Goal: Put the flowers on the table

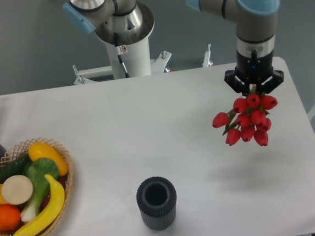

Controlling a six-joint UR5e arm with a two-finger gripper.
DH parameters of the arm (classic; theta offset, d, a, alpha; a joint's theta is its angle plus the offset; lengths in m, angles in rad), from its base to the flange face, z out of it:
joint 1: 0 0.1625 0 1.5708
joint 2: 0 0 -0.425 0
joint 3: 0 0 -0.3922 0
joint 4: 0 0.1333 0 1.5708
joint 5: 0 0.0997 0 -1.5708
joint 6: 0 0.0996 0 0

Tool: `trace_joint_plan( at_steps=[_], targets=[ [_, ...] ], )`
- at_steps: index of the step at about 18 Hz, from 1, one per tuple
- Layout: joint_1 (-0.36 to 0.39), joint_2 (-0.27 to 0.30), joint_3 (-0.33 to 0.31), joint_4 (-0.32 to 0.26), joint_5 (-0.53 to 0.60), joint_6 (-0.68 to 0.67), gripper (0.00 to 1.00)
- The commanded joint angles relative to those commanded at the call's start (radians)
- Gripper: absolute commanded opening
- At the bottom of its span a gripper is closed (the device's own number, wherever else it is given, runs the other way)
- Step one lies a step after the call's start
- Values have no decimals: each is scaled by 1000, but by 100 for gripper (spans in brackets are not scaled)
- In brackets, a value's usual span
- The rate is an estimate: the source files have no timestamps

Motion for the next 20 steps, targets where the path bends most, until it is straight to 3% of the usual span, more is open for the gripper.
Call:
trace_joint_plan(
  at_steps=[4,9,10,12,13,14,15,16,20],
  targets=[
    [-8,-6,-6,-5,-12,6,0],
    [-26,-68,5,2,-18,3,0],
    [-31,-72,3,2,-23,8,4],
    [-38,-75,-11,6,-32,9,16],
    [-41,-81,-18,6,-35,8,30],
    [-44,-84,-18,12,-43,5,52],
    [-46,-84,-20,18,-64,0,89],
    [-48,-86,-26,28,-95,-3,100],
    [-48,-83,-49,78,-101,-9,100]
  ],
)
